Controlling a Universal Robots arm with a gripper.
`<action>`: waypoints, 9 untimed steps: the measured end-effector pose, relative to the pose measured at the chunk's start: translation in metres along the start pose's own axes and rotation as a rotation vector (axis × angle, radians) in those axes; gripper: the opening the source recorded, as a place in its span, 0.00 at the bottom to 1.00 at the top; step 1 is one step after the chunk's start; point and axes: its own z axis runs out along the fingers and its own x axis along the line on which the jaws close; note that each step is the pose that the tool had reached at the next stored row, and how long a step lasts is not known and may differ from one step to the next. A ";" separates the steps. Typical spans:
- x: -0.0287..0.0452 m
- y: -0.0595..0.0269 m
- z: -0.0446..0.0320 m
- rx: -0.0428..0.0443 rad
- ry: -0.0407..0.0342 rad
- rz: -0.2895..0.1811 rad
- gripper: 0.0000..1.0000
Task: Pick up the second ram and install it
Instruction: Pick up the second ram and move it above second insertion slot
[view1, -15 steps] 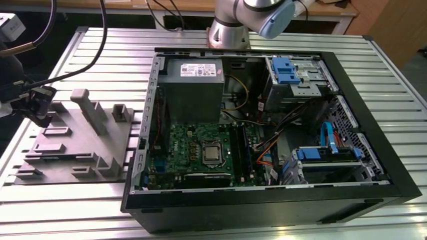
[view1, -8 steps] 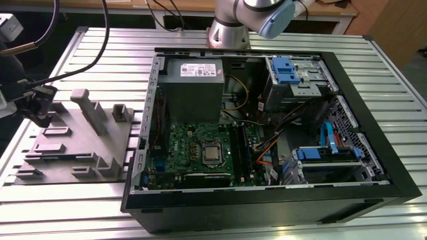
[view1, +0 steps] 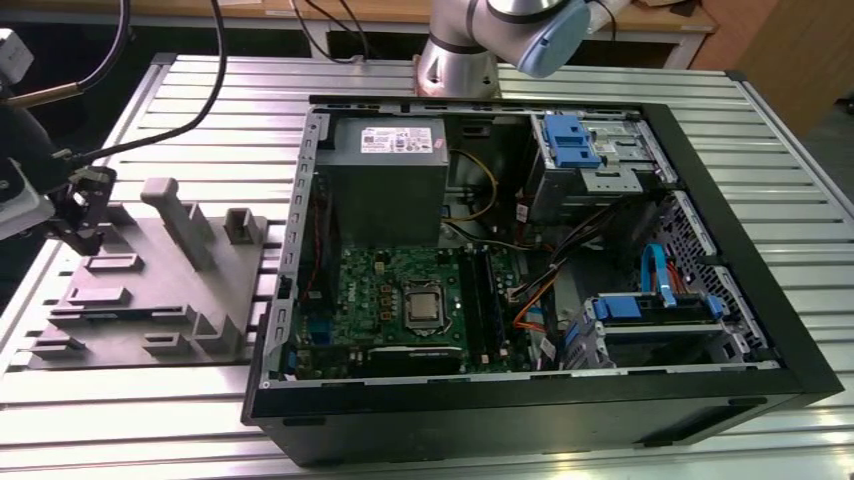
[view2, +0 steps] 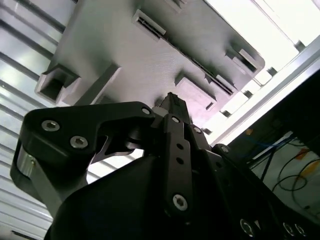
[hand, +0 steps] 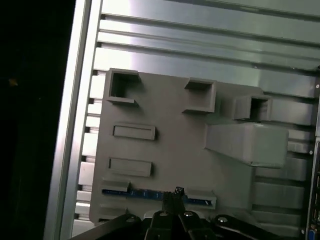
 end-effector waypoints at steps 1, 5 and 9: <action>0.0000 0.0000 0.0003 -0.0006 0.0005 -0.018 0.10; 0.0000 0.0000 0.0014 -0.0026 0.0031 -0.091 0.10; 0.0001 -0.0001 0.0026 -0.0047 0.0055 -0.164 0.10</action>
